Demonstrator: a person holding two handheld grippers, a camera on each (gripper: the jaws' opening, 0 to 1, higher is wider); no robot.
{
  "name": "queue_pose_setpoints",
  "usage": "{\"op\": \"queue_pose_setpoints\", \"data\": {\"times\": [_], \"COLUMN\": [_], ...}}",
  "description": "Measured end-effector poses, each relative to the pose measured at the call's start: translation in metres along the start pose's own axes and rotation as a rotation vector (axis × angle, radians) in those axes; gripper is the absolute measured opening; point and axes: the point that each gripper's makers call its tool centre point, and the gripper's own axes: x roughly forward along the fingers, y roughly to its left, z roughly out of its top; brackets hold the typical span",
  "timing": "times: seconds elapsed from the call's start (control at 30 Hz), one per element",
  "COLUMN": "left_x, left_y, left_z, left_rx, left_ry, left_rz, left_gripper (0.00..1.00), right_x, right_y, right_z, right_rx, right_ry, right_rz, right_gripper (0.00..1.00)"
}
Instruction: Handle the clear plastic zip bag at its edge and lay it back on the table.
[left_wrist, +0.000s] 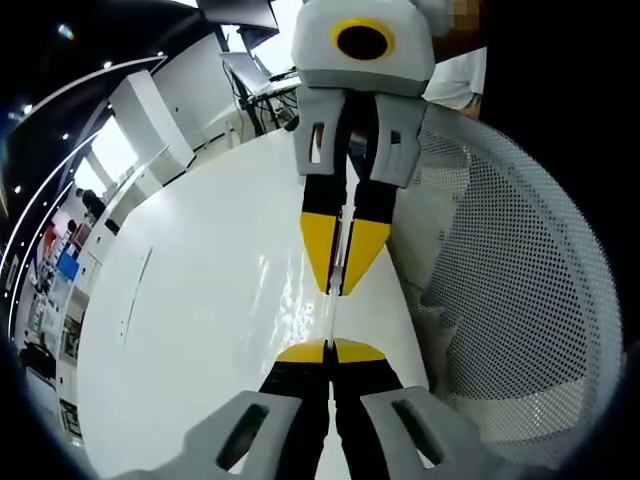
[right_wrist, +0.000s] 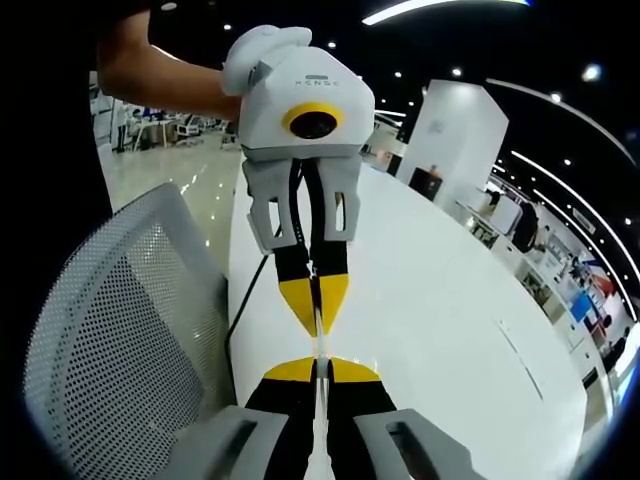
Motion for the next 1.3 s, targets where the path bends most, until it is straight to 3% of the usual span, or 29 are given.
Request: {"op": "queue_pose_setpoints", "data": {"times": [1.3], "left_x": [-0.0011], "left_y": [0.0019], "left_z": [-0.0011], "left_rx": [-0.005], "left_ry": [-0.002], "left_rz": [-0.001], "left_gripper": [0.0], "right_x": [-0.003], "right_y": [-0.0026], "right_z": [-0.0025], "right_rx": [0.012], "right_ry": [-0.002], "right_rz": [-0.012], "right_gripper": [0.0]}}
